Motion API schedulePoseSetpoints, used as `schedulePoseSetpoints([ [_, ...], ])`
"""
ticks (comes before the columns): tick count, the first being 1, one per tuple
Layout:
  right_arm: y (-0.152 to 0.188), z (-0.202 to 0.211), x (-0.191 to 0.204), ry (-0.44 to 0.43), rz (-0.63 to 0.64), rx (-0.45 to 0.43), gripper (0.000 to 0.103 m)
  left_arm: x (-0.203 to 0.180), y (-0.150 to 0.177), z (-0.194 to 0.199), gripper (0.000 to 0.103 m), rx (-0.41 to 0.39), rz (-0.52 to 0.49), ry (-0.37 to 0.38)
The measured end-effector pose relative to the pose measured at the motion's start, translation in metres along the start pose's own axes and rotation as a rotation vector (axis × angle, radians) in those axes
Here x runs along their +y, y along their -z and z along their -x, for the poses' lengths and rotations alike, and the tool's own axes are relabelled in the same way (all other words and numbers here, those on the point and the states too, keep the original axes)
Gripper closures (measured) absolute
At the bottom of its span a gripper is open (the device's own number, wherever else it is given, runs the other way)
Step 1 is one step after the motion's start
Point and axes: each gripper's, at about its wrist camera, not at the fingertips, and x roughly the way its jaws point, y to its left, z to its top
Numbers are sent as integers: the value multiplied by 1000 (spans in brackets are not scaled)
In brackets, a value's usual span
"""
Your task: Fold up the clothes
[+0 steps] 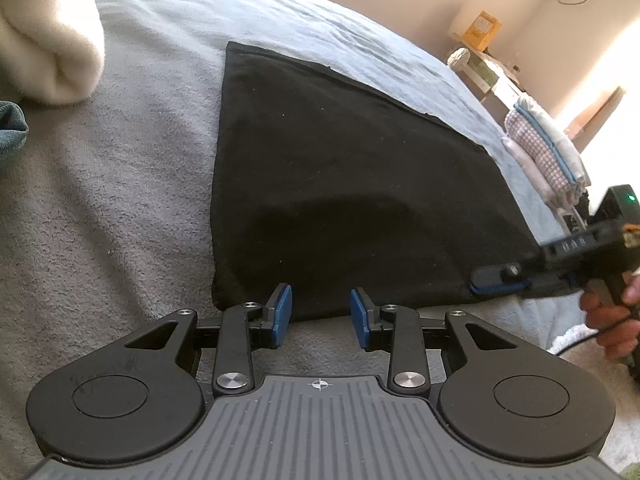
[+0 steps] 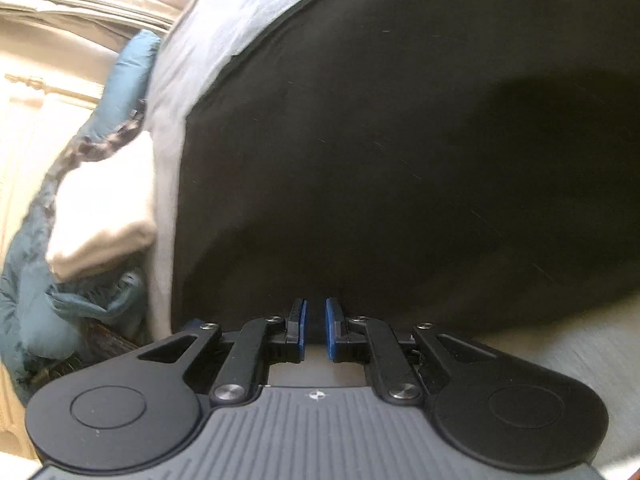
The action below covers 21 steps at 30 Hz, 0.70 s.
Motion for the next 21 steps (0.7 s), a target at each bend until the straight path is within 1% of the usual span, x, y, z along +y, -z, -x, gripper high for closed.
schedulePoseSetpoints([
  [2,4,5,1,39,3,14,93,0,1,0,71,-1,2,-2],
  [4,8,11,5,55,23,10,93,-1,1,1,71,-2,4,-5],
  [6,8,14,18,46,54,-16,92,-1,1,3,70,-1,6,-5],
  [9,4,12,36,-13,82,-40,92,-1,2,7,69,-1,3,-3],
  [12,-2,-3,52,-47,110,-38,92,-1,4,9,68,8,-3,-3],
  [16,-7,-33,61,-67,121,-15,92,0,3,13,68,8,-11,-2],
  [21,-1,-52,51,-60,85,33,93,4,1,21,68,2,-16,5],
])
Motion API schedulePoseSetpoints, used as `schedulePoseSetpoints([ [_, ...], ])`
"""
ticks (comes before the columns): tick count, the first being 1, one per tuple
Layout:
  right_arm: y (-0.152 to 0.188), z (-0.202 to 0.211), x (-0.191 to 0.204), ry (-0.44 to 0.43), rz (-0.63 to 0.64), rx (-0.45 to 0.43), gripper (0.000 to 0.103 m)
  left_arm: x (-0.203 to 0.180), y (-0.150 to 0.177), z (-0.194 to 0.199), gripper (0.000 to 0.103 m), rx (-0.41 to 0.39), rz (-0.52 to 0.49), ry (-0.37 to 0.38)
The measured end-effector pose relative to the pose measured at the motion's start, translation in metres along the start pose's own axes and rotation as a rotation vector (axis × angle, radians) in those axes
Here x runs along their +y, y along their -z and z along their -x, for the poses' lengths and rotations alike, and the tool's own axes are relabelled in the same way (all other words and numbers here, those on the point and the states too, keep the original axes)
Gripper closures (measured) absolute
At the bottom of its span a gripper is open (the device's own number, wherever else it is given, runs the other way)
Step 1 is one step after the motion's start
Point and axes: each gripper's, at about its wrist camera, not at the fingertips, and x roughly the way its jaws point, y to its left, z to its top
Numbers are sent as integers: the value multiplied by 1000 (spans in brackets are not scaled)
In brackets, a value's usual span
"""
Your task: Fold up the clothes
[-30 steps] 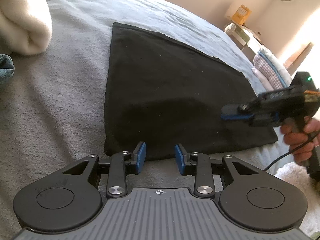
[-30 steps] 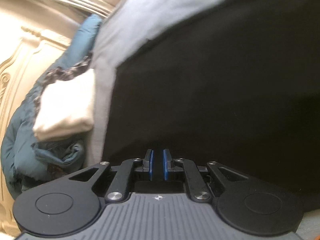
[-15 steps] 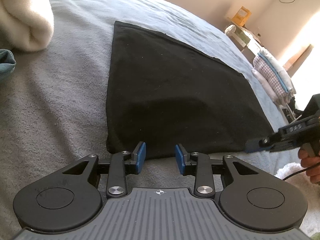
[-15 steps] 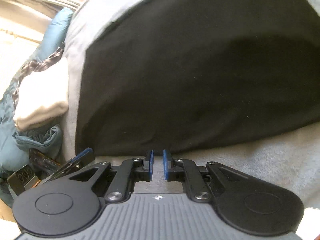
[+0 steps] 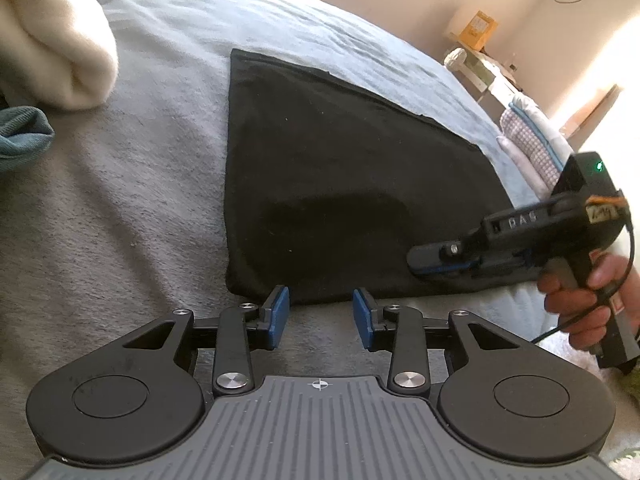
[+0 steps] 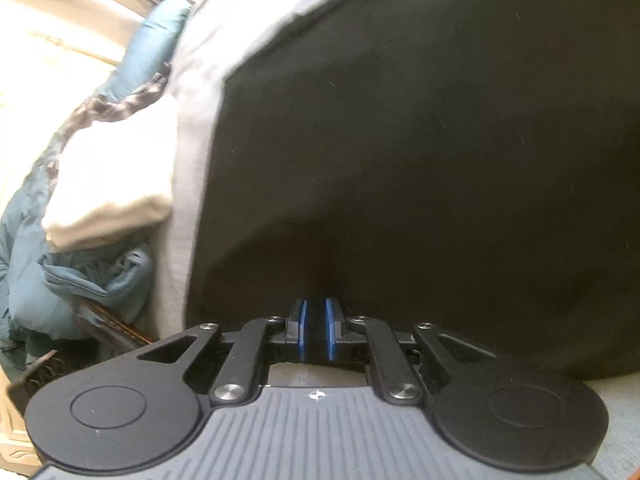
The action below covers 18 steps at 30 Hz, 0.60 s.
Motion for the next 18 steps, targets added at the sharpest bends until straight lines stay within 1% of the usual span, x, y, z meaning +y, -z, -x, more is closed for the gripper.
schedulePoseSetpoints([
  [2,7,3,-3,5,-8,22,93,2,0,2,68,2,-9,-1],
  [4,14,6,-1,28,1,50,93,5,0,3,68,6,-14,-9],
  [7,17,17,6,35,32,43,92,9,2,5,68,12,-12,-22],
  [10,10,18,19,-30,42,6,92,12,3,9,68,9,-7,-32],
  [11,6,17,24,-52,43,-2,92,12,3,10,68,6,-3,-35],
  [14,-1,1,35,-81,70,-4,92,14,2,15,68,-1,11,-42],
  [18,3,-31,32,-90,50,48,92,14,0,20,68,-18,15,-50],
])
